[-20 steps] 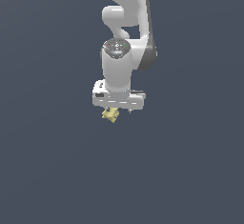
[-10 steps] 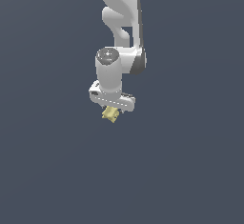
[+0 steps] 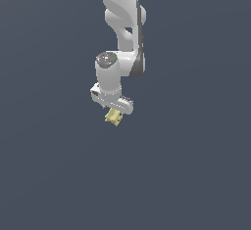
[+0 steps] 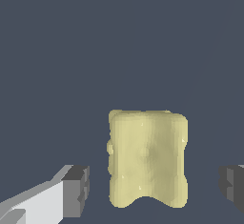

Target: Pick up the object and move it to a goal position.

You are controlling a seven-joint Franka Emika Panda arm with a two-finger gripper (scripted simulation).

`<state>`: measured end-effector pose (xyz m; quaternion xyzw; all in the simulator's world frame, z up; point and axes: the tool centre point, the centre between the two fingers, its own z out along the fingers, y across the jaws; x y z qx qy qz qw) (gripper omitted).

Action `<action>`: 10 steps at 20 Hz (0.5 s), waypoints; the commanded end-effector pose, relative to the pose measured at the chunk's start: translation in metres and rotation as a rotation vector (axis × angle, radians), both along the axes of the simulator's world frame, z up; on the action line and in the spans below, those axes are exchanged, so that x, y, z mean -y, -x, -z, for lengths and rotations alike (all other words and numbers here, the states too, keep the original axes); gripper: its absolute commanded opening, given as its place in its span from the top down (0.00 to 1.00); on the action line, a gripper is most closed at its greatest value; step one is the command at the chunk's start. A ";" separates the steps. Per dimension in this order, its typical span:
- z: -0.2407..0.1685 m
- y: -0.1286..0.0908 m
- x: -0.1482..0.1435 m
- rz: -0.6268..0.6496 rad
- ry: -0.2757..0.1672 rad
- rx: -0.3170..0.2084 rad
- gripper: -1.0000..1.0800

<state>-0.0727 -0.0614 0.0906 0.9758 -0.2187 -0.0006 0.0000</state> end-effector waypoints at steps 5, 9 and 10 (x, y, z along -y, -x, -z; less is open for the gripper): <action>0.004 0.001 0.000 0.004 0.000 0.000 0.04; 0.017 0.002 0.001 0.006 0.000 0.000 0.04; 0.022 0.002 0.000 0.006 0.000 0.000 0.04</action>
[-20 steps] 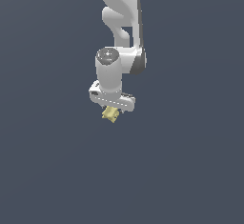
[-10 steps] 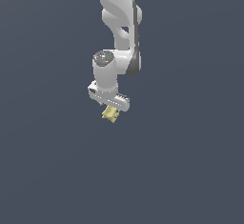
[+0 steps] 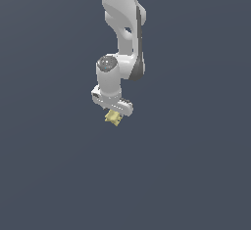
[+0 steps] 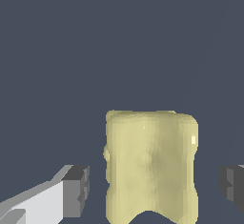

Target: Pick up the object and move it to a goal position.

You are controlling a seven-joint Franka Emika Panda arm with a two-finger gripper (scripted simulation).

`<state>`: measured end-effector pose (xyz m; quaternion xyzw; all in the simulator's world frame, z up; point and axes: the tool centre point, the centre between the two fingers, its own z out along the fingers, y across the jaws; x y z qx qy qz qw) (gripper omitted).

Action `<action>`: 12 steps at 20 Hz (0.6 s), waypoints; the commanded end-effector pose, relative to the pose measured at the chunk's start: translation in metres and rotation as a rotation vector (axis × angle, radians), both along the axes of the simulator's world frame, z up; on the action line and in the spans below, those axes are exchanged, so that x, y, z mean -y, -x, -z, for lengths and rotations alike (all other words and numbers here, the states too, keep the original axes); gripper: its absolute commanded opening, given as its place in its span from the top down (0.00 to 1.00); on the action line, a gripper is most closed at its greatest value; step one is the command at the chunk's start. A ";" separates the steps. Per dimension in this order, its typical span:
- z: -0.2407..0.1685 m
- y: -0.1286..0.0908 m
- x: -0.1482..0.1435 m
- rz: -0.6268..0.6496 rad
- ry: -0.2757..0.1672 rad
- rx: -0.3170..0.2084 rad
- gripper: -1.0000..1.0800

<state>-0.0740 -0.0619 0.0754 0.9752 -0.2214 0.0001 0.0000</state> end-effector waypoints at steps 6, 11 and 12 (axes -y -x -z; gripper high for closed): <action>0.032 0.001 0.000 0.004 0.000 0.000 0.04; 0.036 0.001 0.000 0.004 0.000 0.000 1.00; 0.036 0.001 0.000 0.004 0.000 0.000 1.00</action>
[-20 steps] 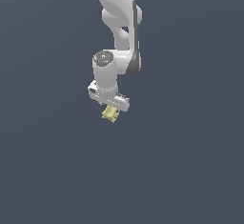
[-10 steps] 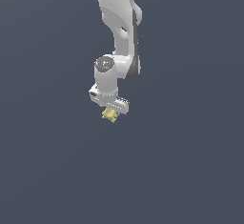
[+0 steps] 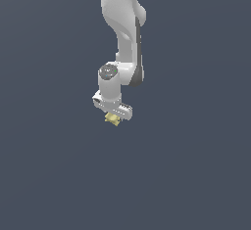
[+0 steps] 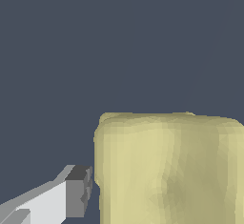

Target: Pick up the object and move it to a goal position.

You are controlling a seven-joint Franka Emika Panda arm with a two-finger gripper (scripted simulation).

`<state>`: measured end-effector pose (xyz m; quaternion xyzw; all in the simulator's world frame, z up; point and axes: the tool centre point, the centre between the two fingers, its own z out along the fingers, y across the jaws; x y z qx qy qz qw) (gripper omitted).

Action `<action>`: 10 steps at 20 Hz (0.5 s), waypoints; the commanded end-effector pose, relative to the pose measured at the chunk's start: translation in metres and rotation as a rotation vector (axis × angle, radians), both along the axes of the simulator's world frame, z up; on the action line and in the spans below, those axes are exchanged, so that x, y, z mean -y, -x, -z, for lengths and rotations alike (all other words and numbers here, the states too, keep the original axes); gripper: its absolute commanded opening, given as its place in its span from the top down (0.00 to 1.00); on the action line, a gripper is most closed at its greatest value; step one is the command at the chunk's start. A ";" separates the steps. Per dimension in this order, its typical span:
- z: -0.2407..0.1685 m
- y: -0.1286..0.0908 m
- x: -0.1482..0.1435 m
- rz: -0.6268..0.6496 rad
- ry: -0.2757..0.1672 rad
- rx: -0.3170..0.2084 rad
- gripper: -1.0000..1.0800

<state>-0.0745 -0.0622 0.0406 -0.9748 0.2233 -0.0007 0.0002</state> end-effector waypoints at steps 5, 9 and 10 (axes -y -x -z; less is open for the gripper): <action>0.001 0.000 0.000 0.000 0.000 -0.001 1.00; 0.000 0.000 0.000 0.000 0.000 0.001 1.00; 0.000 0.000 0.000 0.000 0.000 0.001 1.00</action>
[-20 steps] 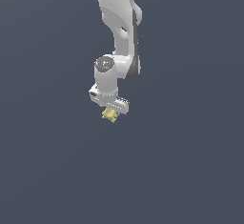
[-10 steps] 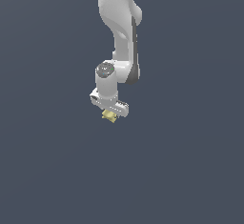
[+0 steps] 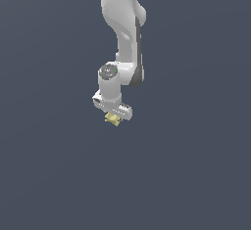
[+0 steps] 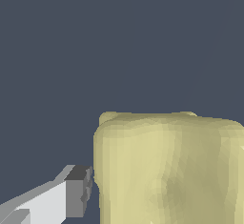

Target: Pick up the object and move it to a goal position.

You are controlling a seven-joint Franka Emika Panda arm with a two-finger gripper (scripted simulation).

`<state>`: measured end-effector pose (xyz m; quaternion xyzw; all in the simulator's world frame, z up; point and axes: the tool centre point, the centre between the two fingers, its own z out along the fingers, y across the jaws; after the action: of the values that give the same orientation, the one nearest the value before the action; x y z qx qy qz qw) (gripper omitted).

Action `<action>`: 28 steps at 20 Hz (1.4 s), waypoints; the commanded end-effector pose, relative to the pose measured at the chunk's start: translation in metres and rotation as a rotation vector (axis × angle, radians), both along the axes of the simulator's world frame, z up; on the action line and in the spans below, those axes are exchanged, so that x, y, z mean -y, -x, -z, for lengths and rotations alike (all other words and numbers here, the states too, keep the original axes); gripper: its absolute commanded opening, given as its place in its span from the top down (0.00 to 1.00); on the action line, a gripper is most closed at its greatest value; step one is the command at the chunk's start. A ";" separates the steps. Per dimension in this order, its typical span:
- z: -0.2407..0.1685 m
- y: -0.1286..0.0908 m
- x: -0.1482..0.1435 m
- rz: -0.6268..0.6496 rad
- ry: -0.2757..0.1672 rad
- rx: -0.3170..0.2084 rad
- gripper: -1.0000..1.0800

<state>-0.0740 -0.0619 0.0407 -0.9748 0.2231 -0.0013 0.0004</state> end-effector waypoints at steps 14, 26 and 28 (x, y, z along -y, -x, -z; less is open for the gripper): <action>-0.053 0.014 0.028 0.000 -0.001 0.000 1.00; -0.168 0.044 0.089 0.002 -0.002 -0.001 1.00; -0.188 0.049 0.100 0.002 -0.002 -0.001 1.00</action>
<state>-0.1182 -0.1536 0.2134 -0.9746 0.2240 -0.0008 0.0011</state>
